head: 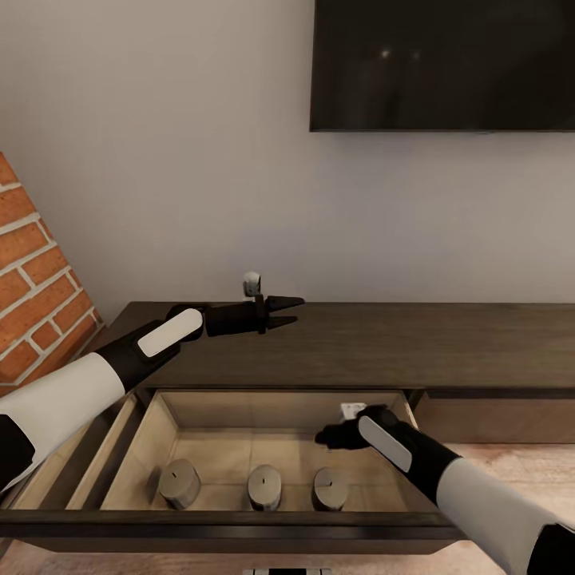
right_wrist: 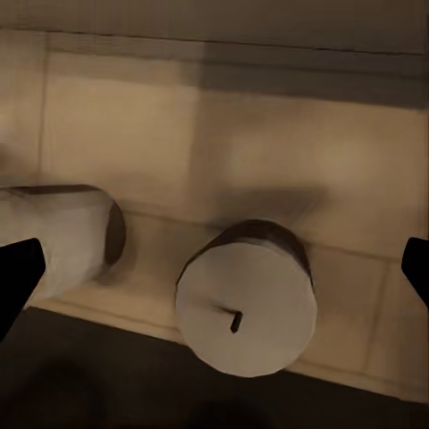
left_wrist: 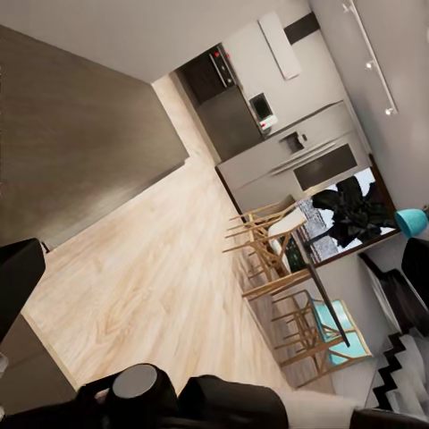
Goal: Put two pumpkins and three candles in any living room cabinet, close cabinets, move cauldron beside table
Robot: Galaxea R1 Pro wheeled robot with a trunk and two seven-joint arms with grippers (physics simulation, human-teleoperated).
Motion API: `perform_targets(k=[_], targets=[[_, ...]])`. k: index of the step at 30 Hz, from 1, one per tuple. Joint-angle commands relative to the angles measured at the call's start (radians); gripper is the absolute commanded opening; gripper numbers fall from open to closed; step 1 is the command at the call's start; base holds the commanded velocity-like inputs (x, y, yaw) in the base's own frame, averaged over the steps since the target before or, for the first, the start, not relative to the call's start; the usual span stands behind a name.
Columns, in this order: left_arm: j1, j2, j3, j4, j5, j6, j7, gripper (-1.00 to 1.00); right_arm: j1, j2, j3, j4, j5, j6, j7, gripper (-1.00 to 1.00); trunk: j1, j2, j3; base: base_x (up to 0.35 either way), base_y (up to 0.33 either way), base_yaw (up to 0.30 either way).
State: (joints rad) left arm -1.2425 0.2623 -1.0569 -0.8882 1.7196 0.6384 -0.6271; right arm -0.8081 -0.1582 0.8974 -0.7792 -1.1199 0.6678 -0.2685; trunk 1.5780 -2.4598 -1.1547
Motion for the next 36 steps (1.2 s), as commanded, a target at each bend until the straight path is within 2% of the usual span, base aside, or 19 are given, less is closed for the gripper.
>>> perform_targets(k=[1, 4, 5, 6, 8, 10, 11, 17, 25, 30, 35, 36], targets=[[0.000, 0.000, 0.000, 0.000, -0.001, 0.000, 0.000, 1.00, 0.000, -0.005, -0.002, -0.009, -0.018, 0.006, 0.000, 1.00, 0.000, 0.000, 0.000, 0.000, 0.000, 0.000], [0.000, 0.000, 0.000, 0.000, -0.001, 0.000, 0.001, 1.00, 0.001, -0.014, -0.004, -0.022, -0.114, 0.042, 0.000, 1.00, 0.000, 0.000, 0.000, 0.000, 0.000, 0.000], [0.000, 0.000, 0.000, 0.000, -0.001, 0.000, 0.001, 1.00, 0.001, -0.017, -0.004, -0.023, -0.131, 0.052, 0.000, 1.00, 0.000, 0.000, 0.000, 0.000, 0.000, 0.000], [0.000, 0.000, 0.000, 0.000, -0.001, 0.000, 0.001, 1.00, 0.001, -0.032, -0.004, -0.029, -0.192, 0.091, 0.000, 1.00, 0.000, 0.000, 0.000, 0.000, 0.000, 0.000], [0.000, 0.000, 0.000, 0.000, -0.001, 0.000, 0.001, 1.00, 0.001, -0.048, -0.005, -0.044, -0.224, 0.116, 0.000, 1.00, 0.000, 0.000, 0.000, 0.000, 0.000, 0.000], [0.000, 0.000, 0.000, 0.000, -0.002, 0.000, 0.001, 1.00, 0.001, -0.062, -0.005, -0.062, -0.236, 0.126, 0.001, 1.00, 0.000, 0.000, 0.000, 0.000, 0.000, 0.000], [0.000, 0.000, 0.000, 0.001, -0.002, 0.000, 0.001, 1.00, 0.001, -0.081, -0.005, -0.094, -0.243, 0.133, 0.005, 1.00, 0.000, 0.000, 0.000, 0.000, 0.000, 0.000], [0.000, -0.002, 0.000, 0.000, -0.004, 0.000, 0.002, 1.00, 0.001, -0.139, -0.005, -0.140, -0.250, 0.141, 0.096, 1.00, 0.000, 0.000, 0.000, -0.114, 0.000, 0.000], [0.000, -0.004, 0.000, 0.000, -0.004, 0.000, 0.004, 1.00, 0.001, -0.160, -0.006, -0.144, -0.249, 0.142, 0.173, 1.00, 0.000, 0.000, 0.000, -0.320, 0.000, 0.000], [0.000, -0.005, 0.000, 0.000, -0.006, 0.000, 0.004, 1.00, 0.001, -0.197, -0.006, -0.150, -0.247, 0.141, 0.299, 1.00, 0.000, 0.000, 0.000, -0.317, 0.000, 0.000], [0.000, -0.004, 0.000, -0.002, -0.010, 0.000, 0.003, 1.00, 0.001, -0.223, -0.006, -0.152, -0.245, 0.139, 0.477, 1.00, 0.000, 0.000, 0.000, -0.266, 0.000, 0.000], [0.000, -0.004, 0.000, -0.002, -0.011, 0.000, 0.003, 1.00, 0.001, -0.229, -0.005, -0.153, -0.244, 0.139, 0.495, 1.00, 0.000, 0.000, 0.000, -0.104, 0.000, 0.000]])
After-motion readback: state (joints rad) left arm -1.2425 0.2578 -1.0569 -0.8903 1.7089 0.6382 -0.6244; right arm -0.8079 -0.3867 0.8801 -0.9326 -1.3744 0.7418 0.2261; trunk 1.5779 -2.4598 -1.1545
